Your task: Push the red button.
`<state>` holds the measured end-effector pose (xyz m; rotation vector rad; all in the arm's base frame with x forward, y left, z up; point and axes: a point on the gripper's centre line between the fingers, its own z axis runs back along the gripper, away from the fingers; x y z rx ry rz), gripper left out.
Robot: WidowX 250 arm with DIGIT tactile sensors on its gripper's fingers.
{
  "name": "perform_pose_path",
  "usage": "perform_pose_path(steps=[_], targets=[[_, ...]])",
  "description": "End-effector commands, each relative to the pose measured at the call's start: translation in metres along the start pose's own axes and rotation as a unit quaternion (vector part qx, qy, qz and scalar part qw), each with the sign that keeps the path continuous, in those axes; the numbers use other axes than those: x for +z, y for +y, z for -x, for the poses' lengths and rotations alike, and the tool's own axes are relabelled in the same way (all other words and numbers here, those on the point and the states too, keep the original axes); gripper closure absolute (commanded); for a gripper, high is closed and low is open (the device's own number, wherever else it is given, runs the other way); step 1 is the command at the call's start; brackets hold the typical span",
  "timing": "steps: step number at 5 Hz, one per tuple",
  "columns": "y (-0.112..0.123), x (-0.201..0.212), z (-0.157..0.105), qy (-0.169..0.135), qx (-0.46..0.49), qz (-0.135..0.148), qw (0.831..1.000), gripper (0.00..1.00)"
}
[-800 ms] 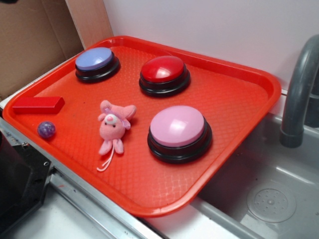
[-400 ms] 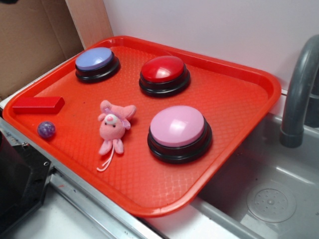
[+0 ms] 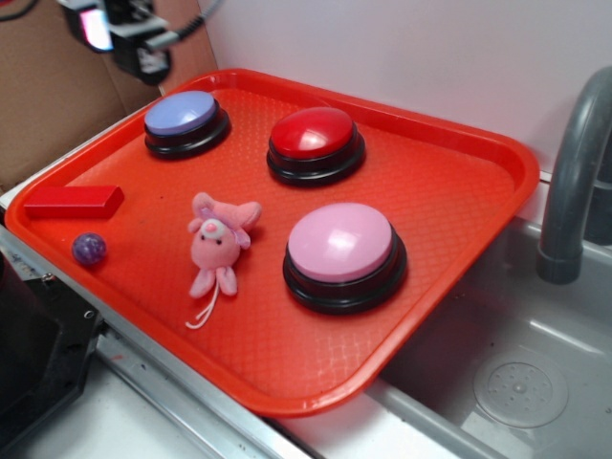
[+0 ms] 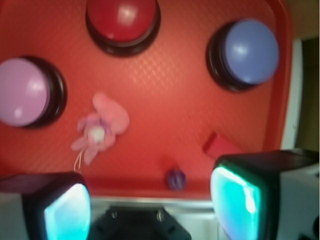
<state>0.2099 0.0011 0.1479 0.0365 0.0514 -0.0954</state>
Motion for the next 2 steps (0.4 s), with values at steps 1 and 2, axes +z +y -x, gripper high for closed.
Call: perform_pose_path(steps=[1,2], targets=[[0.009,-0.021,-0.111,-0.036,0.066,-0.007,0.997,0.00],[0.000,-0.033,-0.136,-0.038,0.096,-0.018,0.995,0.00]])
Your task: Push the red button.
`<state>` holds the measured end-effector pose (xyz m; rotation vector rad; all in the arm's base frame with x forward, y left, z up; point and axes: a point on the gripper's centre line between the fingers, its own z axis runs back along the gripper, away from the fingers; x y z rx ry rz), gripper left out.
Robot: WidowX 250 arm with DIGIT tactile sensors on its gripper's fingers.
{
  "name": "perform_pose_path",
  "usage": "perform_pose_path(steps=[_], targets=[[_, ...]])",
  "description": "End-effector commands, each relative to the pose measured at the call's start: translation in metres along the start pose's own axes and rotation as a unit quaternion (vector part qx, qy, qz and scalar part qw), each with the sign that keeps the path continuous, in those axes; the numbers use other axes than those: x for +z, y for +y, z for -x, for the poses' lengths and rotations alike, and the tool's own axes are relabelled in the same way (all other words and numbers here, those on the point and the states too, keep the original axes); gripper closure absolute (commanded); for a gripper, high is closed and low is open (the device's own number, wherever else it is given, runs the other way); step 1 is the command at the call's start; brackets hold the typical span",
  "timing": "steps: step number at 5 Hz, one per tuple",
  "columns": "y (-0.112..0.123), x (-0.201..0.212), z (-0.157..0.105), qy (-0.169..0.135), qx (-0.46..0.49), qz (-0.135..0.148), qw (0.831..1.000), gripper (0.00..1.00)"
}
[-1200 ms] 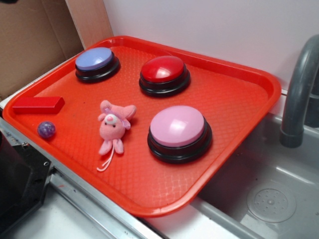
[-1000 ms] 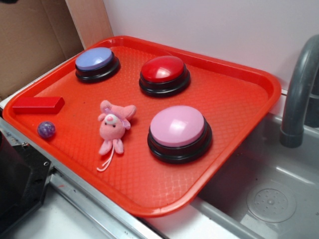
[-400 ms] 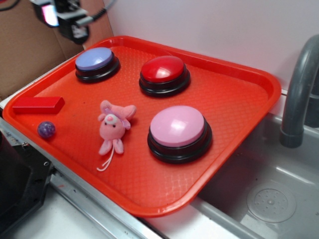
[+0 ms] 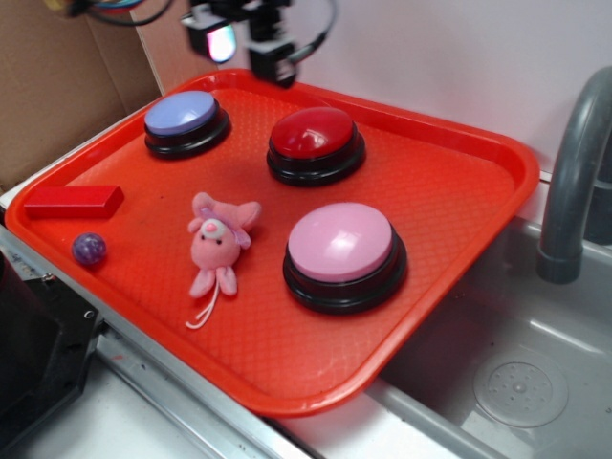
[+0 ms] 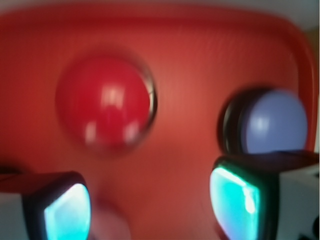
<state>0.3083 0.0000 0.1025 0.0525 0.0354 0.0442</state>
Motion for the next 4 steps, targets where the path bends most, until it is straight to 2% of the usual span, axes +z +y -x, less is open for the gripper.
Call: perform_pose_path(steps=[1,3,4], targets=[[-0.017,0.009,-0.028,-0.062,0.029,0.007,0.998,0.00],[-0.017,0.009,-0.028,-0.062,0.029,0.007,0.998,0.00],[-0.017,-0.005,-0.011,-0.076,0.026,0.010,0.997,0.00]])
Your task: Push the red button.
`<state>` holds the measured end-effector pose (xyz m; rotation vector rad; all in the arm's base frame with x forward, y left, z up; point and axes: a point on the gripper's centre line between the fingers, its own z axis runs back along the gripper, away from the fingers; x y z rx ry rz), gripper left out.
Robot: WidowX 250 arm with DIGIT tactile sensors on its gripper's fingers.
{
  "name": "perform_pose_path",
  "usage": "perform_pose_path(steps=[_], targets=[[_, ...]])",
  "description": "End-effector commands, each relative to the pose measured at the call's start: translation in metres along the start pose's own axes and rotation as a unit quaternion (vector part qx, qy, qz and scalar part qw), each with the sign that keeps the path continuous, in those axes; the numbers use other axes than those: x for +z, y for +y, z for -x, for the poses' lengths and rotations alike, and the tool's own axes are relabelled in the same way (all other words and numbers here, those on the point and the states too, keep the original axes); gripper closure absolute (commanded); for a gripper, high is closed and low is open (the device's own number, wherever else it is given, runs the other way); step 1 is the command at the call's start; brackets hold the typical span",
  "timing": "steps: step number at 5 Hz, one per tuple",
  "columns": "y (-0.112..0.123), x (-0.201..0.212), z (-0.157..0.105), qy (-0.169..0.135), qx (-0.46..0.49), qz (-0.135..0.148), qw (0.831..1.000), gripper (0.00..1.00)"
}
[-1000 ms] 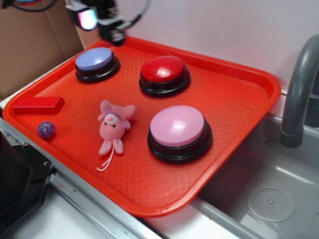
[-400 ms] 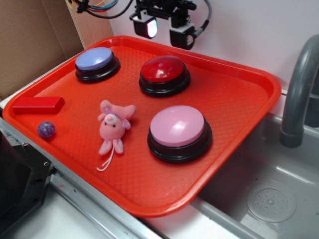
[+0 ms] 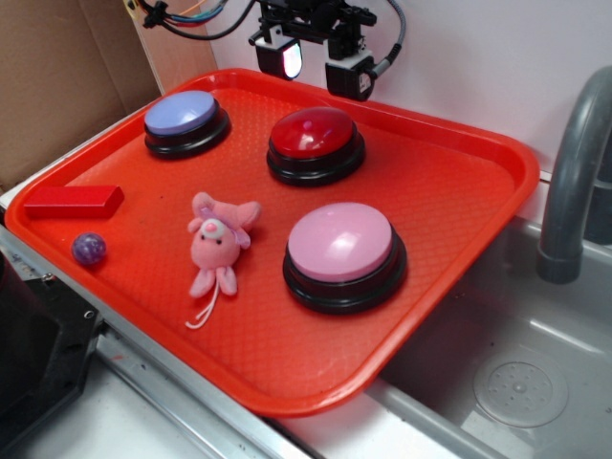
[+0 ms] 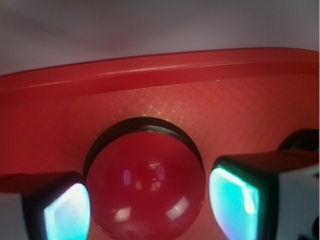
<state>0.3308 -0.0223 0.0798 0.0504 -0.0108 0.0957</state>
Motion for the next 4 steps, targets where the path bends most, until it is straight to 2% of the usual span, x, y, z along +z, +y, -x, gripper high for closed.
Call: perform_pose_path(steps=[1,2,3,4], targets=[[0.010,-0.002,0.027,-0.044,0.004,-0.003,0.999,0.00],[0.014,-0.004,0.023,-0.059,-0.006,-0.005,0.998,0.00],[0.010,-0.010,0.007,-0.049,-0.026,-0.001,0.998,0.00],[0.009,0.041,0.026,-0.071,-0.051,0.011,0.996,0.00]])
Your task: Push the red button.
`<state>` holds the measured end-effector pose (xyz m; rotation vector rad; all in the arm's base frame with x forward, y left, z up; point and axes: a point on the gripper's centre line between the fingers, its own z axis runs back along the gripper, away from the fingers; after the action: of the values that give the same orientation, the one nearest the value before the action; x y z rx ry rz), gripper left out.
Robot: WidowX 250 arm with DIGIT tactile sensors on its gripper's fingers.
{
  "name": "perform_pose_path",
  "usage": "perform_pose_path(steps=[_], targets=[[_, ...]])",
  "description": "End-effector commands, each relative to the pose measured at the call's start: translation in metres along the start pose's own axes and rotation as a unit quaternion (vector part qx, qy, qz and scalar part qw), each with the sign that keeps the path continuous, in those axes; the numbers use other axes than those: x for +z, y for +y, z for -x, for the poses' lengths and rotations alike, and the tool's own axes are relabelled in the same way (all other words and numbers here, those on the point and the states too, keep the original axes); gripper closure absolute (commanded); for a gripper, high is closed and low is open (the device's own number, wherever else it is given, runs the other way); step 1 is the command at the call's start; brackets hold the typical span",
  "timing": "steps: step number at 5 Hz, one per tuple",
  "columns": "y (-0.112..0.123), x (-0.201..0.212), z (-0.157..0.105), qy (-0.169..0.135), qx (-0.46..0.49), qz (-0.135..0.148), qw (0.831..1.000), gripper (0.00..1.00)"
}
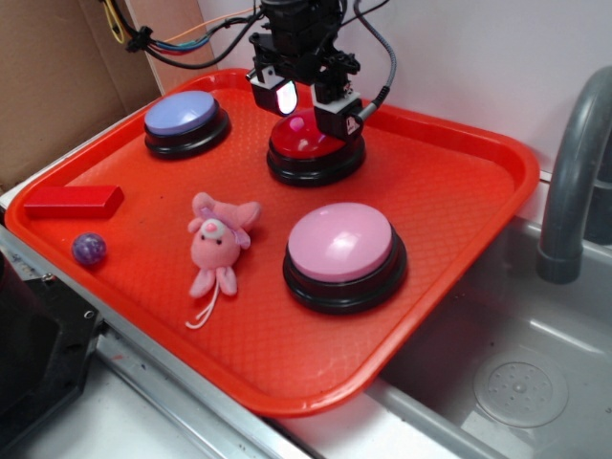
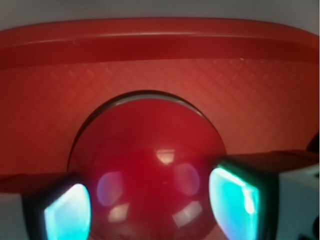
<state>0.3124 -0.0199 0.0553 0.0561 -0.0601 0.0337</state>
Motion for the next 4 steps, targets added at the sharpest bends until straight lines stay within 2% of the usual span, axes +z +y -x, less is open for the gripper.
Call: perform_pose_path(steps=[1,2,4], targets=[[0.0091,0.0928,0.0085,-0.031,-0.016,0.003,0.999,0.00],[0.0115,0.0977,0.0079,-0.024,-0.016,0.018,0.999,0.00],[0.0150,0.1019,0.0140,-0.035,0.002,0.016,0.999,0.00]])
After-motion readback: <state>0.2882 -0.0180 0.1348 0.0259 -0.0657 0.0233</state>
